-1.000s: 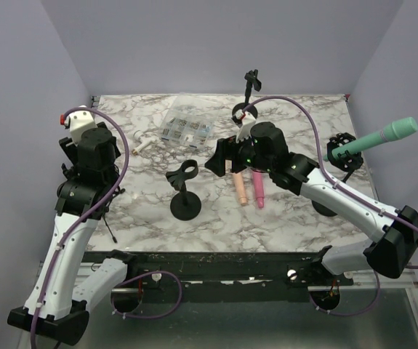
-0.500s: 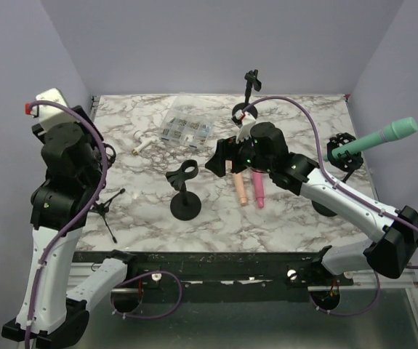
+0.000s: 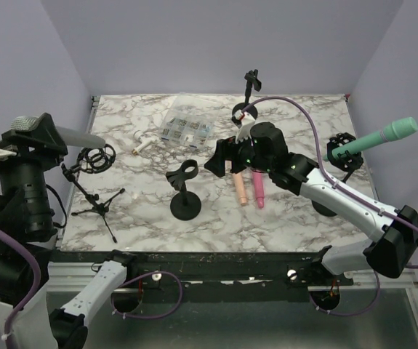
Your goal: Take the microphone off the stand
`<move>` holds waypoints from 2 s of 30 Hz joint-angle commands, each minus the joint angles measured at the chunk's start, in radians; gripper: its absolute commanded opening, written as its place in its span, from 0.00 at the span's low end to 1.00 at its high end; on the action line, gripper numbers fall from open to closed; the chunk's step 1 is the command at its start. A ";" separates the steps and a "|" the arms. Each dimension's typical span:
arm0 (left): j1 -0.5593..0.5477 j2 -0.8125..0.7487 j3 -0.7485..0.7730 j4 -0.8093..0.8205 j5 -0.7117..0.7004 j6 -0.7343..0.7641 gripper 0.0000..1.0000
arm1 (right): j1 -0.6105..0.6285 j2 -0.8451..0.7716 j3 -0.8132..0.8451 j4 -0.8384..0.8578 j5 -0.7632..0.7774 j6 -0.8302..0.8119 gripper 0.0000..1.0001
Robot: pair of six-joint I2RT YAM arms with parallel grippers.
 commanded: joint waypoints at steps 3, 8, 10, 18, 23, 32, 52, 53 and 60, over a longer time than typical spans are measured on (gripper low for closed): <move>0.007 -0.056 -0.097 -0.008 0.322 -0.138 0.00 | 0.007 -0.070 -0.052 0.144 -0.150 0.016 0.87; 0.006 -0.059 -0.187 0.051 0.683 -0.232 0.00 | 0.007 -0.143 -0.127 0.387 -0.403 0.072 0.87; 0.006 -0.050 -0.231 0.092 0.822 -0.262 0.00 | 0.009 -0.169 -0.162 0.497 -0.499 0.110 0.89; 0.006 0.019 -0.423 0.313 1.294 -0.441 0.00 | 0.024 -0.208 -0.224 0.731 -0.596 0.229 0.95; 0.005 0.020 -0.583 0.474 1.401 -0.575 0.00 | 0.044 -0.162 -0.253 0.863 -0.622 0.332 0.93; -0.006 0.010 -0.697 0.536 1.418 -0.618 0.00 | 0.090 -0.044 -0.258 0.937 -0.582 0.419 0.77; -0.007 0.062 -0.568 0.320 1.412 -0.458 0.99 | 0.103 -0.105 -0.287 0.767 -0.320 0.302 0.01; -0.006 0.057 -0.551 0.296 1.399 -0.431 0.99 | 0.102 -0.125 -0.290 0.755 -0.288 0.289 0.01; -0.001 0.010 -0.405 0.065 1.169 -0.211 0.99 | 0.103 -0.268 -0.349 0.624 0.082 0.219 0.01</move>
